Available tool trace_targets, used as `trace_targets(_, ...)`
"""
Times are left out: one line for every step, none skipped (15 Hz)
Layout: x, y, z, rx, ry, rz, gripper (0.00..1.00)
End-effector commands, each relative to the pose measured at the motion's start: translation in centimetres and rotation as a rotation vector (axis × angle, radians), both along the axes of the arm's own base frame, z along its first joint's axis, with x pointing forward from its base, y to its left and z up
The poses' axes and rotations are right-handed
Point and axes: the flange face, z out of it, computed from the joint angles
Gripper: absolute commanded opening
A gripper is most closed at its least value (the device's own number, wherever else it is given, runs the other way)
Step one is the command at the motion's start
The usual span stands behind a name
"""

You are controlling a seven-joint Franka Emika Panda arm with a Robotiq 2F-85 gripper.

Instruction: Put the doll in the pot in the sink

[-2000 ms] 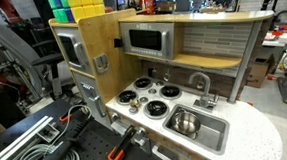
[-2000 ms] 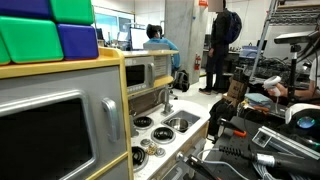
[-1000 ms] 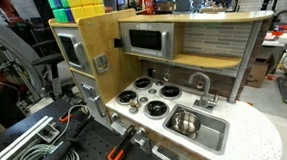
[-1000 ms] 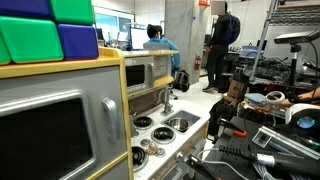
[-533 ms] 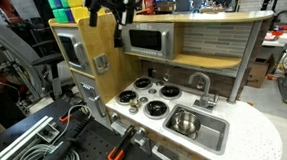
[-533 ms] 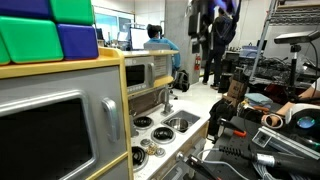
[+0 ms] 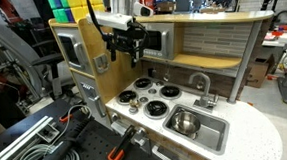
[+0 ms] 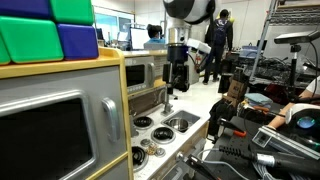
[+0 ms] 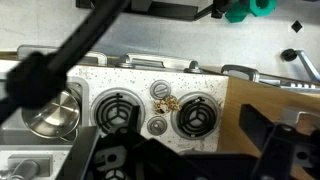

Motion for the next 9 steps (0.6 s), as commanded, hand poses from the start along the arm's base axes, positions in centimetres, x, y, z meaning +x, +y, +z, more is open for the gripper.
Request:
trace_targets(1.9, 1.5, -2.7, -0.056, -0.037, 0.0, 1.0)
trace_targets(2.2, 1.7, -3.5, -0.077, -0.059, 0.001, 1.0)
trace_targets(2.6, 1.7, -4.2, -0.1, -0.084, 0.003, 1.0)
trace_targets(3.0, 1.7, -4.9, -0.124, -0.099, -0.001, 1.0)
trace_targets(3.3, 1.7, -5.4, -0.146, -0.112, -0.002, 1.0)
trace_targets(3.3, 1.9, -5.4, -0.147, -0.103, -0.009, 1.0)
trace_targets(2.7, 2.2, -4.7, -0.132, -0.057, -0.018, 1.0)
trace_targets(2.4, 1.6, -5.5, -0.125, -0.075, -0.009, 1.0)
trace_targets(2.4, 1.7, -5.5, -0.125, -0.07, -0.012, 1.0)
